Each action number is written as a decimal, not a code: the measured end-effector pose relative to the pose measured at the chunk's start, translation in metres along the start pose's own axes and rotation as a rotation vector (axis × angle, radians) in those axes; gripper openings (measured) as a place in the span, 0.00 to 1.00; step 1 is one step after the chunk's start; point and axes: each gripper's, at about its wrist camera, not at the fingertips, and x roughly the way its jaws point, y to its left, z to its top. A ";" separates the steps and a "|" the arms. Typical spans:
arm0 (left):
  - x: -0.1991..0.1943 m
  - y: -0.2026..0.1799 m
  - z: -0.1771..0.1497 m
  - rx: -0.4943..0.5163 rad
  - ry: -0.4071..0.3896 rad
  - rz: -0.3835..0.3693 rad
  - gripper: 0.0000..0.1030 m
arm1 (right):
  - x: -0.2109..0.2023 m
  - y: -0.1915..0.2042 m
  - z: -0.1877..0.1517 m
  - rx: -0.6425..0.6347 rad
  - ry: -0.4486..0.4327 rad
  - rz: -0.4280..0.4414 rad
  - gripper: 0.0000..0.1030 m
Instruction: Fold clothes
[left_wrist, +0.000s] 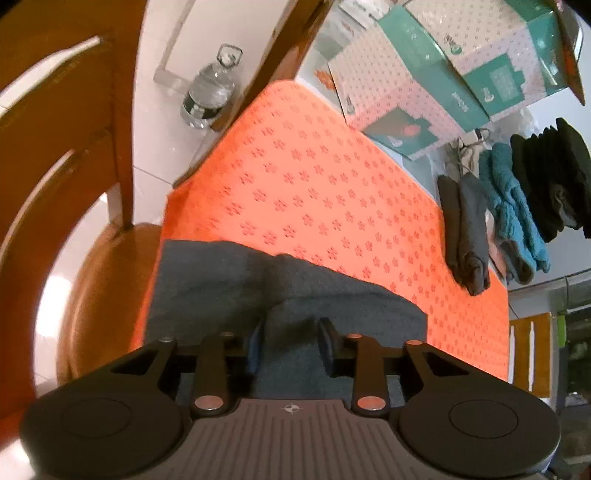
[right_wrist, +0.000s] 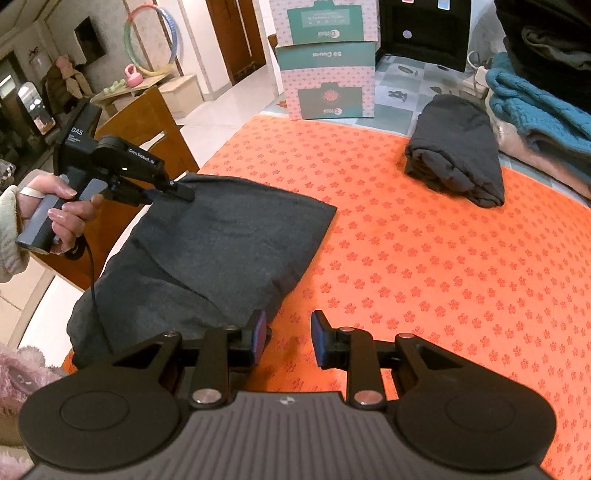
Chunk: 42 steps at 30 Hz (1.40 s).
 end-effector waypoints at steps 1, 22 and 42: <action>-0.006 0.002 -0.002 -0.002 -0.011 -0.001 0.40 | 0.000 0.001 -0.001 -0.005 0.002 0.004 0.30; -0.112 0.025 -0.132 0.196 0.091 0.226 0.53 | -0.001 0.069 -0.059 -0.629 0.177 0.125 0.30; -0.103 0.083 -0.176 -0.214 0.045 0.158 0.44 | 0.015 0.112 -0.102 -0.881 0.242 0.293 0.37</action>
